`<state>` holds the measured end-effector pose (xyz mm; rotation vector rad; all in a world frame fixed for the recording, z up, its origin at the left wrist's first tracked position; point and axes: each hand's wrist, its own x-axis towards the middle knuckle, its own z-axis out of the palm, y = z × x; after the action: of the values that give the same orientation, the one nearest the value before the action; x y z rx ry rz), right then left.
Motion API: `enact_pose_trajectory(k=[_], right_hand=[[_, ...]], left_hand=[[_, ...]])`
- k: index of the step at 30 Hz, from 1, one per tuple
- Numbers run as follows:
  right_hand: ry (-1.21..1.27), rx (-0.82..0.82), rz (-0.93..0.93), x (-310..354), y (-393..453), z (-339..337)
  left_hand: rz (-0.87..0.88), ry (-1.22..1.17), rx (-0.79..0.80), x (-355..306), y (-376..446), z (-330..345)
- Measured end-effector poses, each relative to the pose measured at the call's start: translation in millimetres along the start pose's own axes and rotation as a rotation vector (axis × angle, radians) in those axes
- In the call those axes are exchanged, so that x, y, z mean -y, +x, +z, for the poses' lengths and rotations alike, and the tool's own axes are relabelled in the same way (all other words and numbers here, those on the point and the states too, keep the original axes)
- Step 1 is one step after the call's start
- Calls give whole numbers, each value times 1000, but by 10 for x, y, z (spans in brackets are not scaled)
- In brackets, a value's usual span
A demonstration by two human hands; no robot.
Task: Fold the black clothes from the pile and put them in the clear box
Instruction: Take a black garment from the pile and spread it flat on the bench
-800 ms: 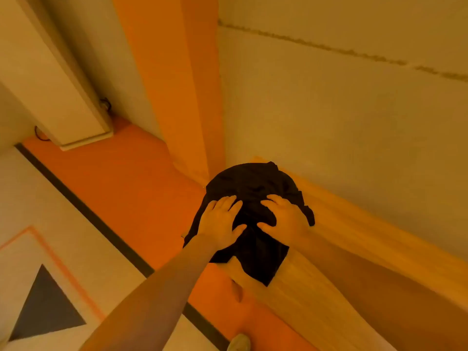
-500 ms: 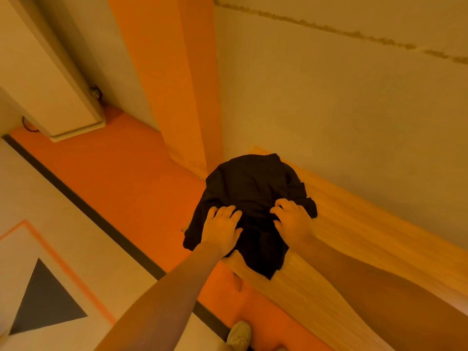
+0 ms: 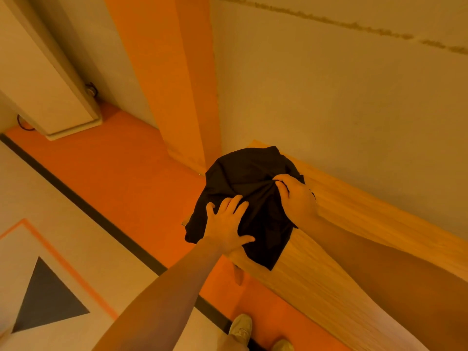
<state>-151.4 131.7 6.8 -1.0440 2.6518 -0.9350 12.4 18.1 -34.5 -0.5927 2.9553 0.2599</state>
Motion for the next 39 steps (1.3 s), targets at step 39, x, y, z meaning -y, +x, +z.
enact_pose_trajectory(k=[39], right_hand=[[-31,-29,-52,-30,-161,-244]], left_hand=[[-352,-336,-568,526,-285,-505]])
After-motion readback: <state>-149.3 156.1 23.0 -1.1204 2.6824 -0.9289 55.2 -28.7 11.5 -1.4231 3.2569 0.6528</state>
